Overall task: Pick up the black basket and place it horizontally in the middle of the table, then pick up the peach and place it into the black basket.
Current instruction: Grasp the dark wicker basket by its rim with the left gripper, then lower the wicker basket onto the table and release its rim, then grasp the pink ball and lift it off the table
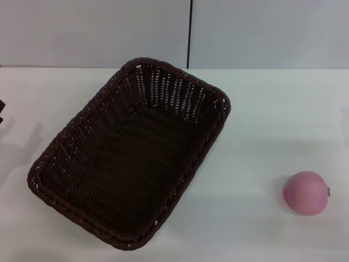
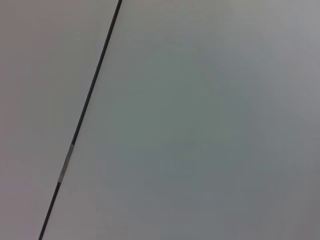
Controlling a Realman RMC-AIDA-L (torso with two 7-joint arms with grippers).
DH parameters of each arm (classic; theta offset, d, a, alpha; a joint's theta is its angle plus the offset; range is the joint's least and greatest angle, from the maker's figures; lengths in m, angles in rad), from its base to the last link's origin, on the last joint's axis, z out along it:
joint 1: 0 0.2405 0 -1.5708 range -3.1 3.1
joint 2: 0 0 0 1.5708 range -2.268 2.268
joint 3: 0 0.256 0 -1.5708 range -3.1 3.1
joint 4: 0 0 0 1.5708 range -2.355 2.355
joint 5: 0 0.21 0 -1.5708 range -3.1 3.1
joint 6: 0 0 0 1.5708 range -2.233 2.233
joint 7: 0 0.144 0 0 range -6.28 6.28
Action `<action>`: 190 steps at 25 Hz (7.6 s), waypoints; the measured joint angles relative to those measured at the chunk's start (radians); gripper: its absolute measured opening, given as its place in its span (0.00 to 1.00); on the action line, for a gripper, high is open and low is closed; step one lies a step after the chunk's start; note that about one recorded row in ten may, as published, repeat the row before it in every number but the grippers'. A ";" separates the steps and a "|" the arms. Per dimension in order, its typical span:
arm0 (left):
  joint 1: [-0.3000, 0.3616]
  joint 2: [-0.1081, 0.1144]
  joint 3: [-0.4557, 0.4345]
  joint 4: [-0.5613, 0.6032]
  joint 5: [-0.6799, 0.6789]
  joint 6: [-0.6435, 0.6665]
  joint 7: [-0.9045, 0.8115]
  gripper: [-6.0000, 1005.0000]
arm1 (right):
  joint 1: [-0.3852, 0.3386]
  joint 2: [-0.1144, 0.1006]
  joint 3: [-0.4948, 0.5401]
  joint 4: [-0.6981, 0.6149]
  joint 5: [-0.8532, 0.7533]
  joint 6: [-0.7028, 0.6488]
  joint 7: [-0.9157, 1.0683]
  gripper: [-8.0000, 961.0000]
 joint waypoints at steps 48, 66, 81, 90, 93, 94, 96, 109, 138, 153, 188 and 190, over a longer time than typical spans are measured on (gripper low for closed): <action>-0.261 -0.084 -0.339 1.328 1.842 0.188 -1.412 0.71 | -0.077 -0.002 0.054 -0.059 0.005 -0.065 0.031 0.64; -0.293 -0.084 -0.118 1.252 1.970 0.034 -1.475 0.70 | -0.068 -0.002 0.053 -0.064 0.004 -0.040 0.031 0.64; -0.327 -0.082 -0.048 1.262 2.040 0.047 -1.497 0.51 | -0.067 -0.003 0.068 -0.090 0.008 -0.027 0.031 0.64; -0.329 -0.082 -0.032 1.315 2.018 0.071 -1.439 0.23 | -0.065 -0.003 0.068 -0.090 0.008 -0.025 0.031 0.64; -0.331 -0.087 -0.018 1.398 2.007 0.064 -1.345 0.22 | -0.065 -0.003 0.068 -0.090 0.008 -0.027 0.031 0.64; -0.331 -0.087 -0.018 1.398 2.007 0.064 -1.345 0.22 | -0.065 -0.003 0.068 -0.090 0.008 -0.028 0.031 0.64; -0.337 -0.087 -0.011 1.454 1.970 0.047 -1.226 0.22 | -0.065 -0.003 0.068 -0.090 0.008 -0.032 0.031 0.64; -0.331 -0.089 0.068 1.440 1.730 -0.008 -0.624 0.17 | -0.077 -0.003 0.068 -0.090 0.008 -0.034 0.043 0.64; -0.333 -0.089 0.181 1.432 1.936 -0.043 -0.902 0.17 | -0.060 -0.003 0.061 -0.095 0.002 0.004 0.044 0.64; -0.317 -0.088 0.229 1.417 1.931 -0.145 -0.992 0.35 | -0.058 -0.003 0.055 -0.096 0.000 0.013 0.058 0.64; 0.139 -0.084 -0.213 0.924 0.655 -0.261 -0.419 0.78 | 0.034 -0.053 -0.001 -1.606 -1.138 -0.265 1.836 0.64; 0.134 -0.084 -0.217 0.906 0.657 -0.265 -0.418 0.78 | 0.078 -0.054 -0.028 -1.606 -1.211 -0.292 1.880 0.64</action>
